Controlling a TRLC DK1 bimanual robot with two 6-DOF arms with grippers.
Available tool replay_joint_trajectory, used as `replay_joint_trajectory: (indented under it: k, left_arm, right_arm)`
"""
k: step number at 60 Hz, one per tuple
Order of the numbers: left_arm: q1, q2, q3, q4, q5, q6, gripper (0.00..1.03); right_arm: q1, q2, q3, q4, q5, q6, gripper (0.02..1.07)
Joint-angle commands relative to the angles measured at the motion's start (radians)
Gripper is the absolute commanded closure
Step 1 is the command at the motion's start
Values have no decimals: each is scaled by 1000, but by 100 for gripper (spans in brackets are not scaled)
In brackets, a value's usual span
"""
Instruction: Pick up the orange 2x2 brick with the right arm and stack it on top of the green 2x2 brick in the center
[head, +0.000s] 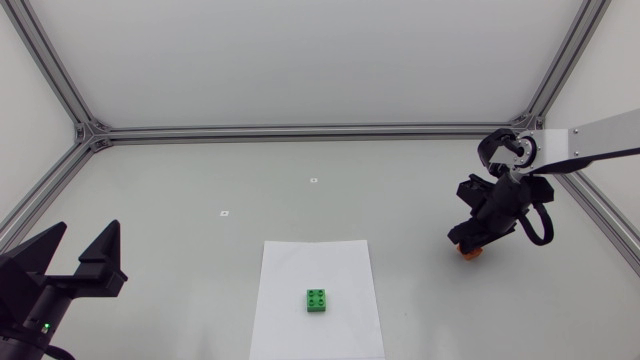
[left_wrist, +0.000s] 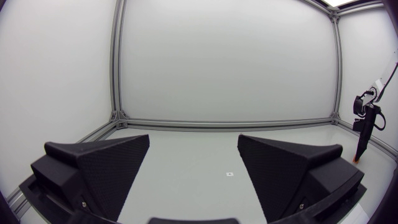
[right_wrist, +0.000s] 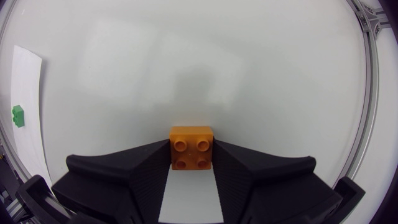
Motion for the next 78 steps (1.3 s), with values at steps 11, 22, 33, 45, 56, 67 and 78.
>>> replay_joint_trajectory:
  k: [11,22,33,45,56,67,78]
  left_arm:
    - [5,-8,-41,-15,4,13,4]
    - [5,-8,-41,-15,4,13,4]
    - [5,-8,-41,-15,4,13,4]
    - [5,-8,-41,-15,6,13,4]
    - [5,-8,-41,-15,4,13,4]
    - [5,-8,-41,-15,4,13,4]
    - [5,-8,-41,-15,4,13,4]
  right_arm:
    - [18,-21,-39,-3,9,7,76]
    - [47,-111,-48,-43,21,4,78]
    - [130,-219,-49,-124,21,7,78]
    - [282,-314,-52,-193,22,18,78]
    - [469,-349,-77,-207,29,33,78]
    - [607,-344,-79,-198,44,54,78]
    - [733,-314,-68,-176,53,59,78]
